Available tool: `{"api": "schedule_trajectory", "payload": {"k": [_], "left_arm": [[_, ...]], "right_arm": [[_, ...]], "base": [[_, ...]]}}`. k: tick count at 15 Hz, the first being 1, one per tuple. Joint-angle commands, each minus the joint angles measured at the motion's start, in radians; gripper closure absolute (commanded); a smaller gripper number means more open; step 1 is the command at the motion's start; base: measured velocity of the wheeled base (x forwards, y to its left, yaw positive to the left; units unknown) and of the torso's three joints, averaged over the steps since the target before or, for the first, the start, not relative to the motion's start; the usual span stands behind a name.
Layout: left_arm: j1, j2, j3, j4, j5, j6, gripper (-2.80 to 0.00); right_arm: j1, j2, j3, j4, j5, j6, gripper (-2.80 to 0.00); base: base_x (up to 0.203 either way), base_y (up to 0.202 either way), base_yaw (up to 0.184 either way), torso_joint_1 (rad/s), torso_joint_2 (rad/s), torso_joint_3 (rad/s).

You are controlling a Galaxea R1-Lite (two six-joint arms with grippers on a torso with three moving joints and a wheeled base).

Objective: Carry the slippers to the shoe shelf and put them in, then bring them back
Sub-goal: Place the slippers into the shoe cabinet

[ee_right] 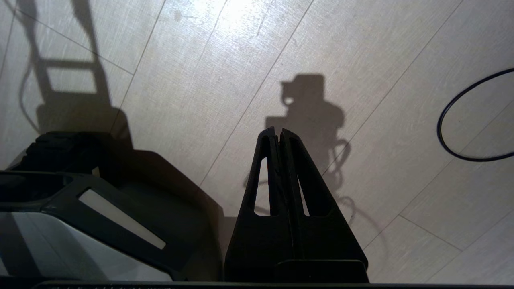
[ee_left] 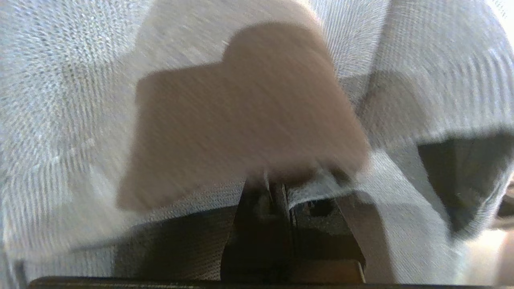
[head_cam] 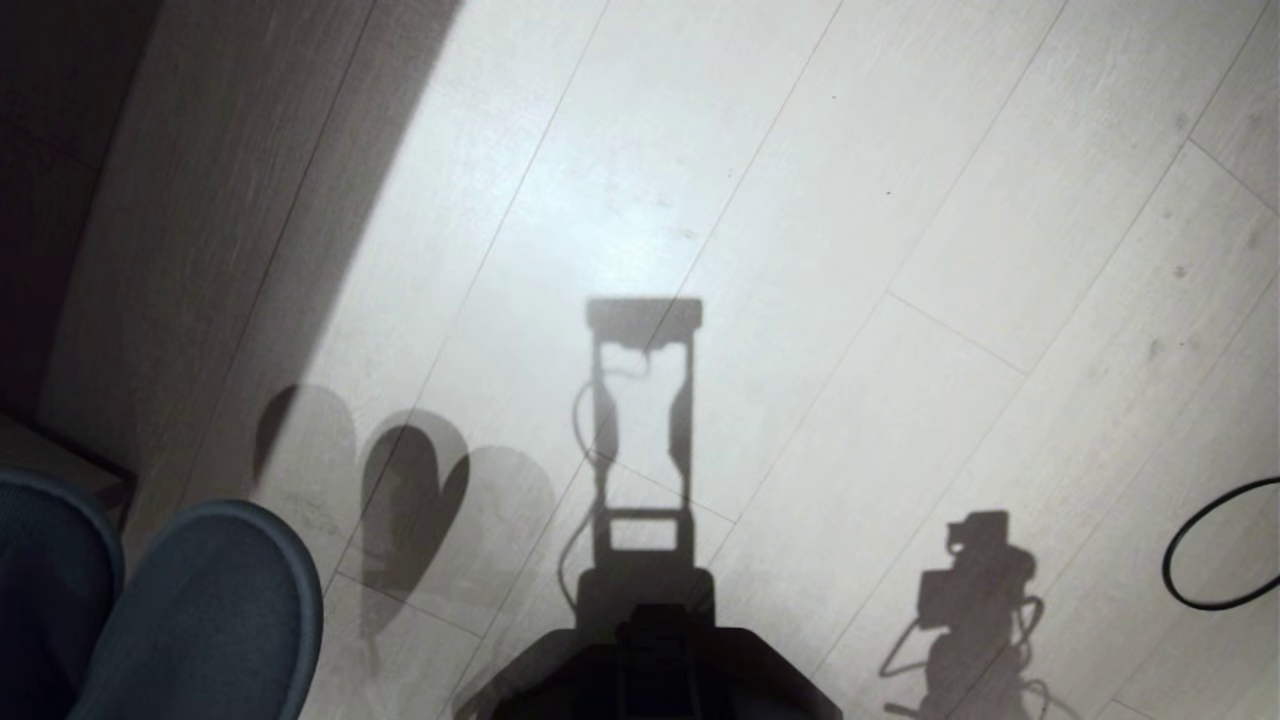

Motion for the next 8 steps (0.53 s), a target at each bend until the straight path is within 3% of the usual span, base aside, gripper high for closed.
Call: {"api": "schedule_trajectory", "payload": {"k": [1, 3, 8], "left_arm": [[-0.007, -0.064, 0.000, 0.037, -0.002, -0.012, 0.00], [-0.008, -0.102, 0.000, 0.079, 0.005, -0.053, 0.00], [-0.009, -0.159, 0.000, 0.151, 0.092, -0.045, 0.00]], "right_arm": [[0.001, 0.001, 0.000, 0.000, 0.000, 0.000, 0.00], [0.000, 0.001, 0.000, 0.000, 0.000, 0.000, 0.00], [0.000, 0.000, 0.000, 0.000, 0.000, 0.000, 0.00]], "base": [[0.000, 0.000, 0.000, 0.000, 0.00, 0.000], [0.000, 0.000, 0.000, 0.000, 0.00, 0.000], [0.000, 0.000, 0.000, 0.000, 0.00, 0.000]]}}
